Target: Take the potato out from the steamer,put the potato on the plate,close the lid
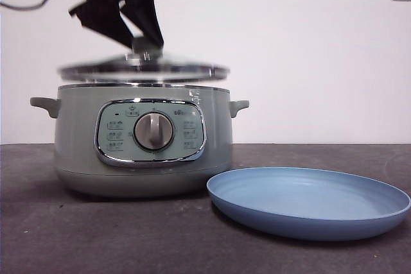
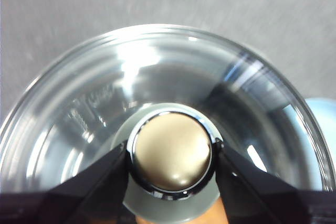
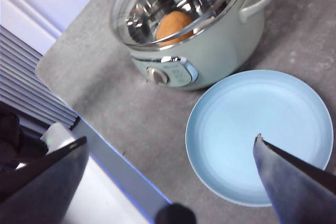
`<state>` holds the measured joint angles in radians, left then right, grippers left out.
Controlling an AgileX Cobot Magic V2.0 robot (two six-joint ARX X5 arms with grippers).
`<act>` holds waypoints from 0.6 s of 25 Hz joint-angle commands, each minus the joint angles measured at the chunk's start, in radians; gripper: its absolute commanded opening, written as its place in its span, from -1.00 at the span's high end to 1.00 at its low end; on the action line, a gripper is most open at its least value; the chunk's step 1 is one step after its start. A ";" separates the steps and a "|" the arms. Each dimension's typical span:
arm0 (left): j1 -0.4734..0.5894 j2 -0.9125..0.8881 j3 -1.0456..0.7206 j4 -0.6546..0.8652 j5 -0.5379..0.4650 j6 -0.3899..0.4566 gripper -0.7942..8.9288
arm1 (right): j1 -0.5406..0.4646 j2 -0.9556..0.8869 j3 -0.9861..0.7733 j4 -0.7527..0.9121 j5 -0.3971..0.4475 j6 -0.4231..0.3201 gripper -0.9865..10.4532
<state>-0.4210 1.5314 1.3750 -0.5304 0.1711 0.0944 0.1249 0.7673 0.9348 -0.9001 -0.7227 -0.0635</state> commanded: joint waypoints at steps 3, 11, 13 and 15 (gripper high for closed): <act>0.020 -0.127 0.008 0.010 0.008 -0.020 0.85 | 0.015 0.045 0.002 0.050 -0.005 0.040 -0.22; 0.062 -0.439 0.008 -0.229 -0.077 -0.021 0.85 | 0.244 0.283 0.095 0.269 0.069 0.133 -0.22; 0.064 -0.510 0.008 -0.299 -0.103 -0.021 0.85 | 0.305 0.377 0.167 0.270 0.104 0.115 -0.22; 0.065 -0.564 0.008 -0.349 -0.123 -0.023 0.85 | 0.346 0.458 0.237 0.271 0.129 0.105 -0.22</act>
<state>-0.3599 0.9993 1.3746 -0.9062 0.0547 0.0780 0.4564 1.1912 1.1446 -0.6392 -0.6033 0.0532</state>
